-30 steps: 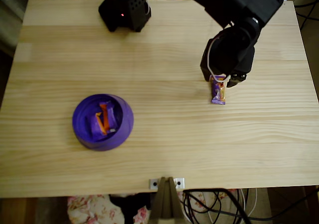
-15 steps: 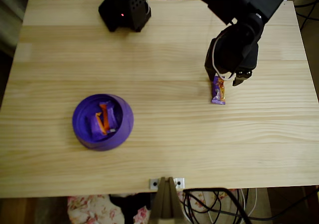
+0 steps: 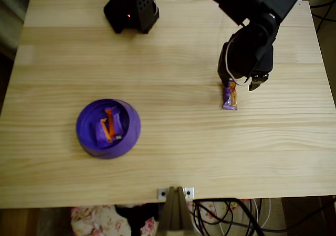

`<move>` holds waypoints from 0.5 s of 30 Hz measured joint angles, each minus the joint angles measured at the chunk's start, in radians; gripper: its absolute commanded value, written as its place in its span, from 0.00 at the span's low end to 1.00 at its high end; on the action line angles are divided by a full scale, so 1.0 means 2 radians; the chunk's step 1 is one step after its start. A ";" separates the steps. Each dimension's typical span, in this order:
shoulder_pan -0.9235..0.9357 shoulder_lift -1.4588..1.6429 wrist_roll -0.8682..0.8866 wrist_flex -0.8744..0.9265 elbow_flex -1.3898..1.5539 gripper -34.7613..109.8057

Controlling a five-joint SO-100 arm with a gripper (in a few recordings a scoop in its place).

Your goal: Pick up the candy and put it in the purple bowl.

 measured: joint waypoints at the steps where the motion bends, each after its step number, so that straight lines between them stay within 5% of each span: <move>1: 0.000 0.000 0.000 -0.007 0.005 0.50; 15: 0.000 0.000 0.000 -0.051 0.048 0.50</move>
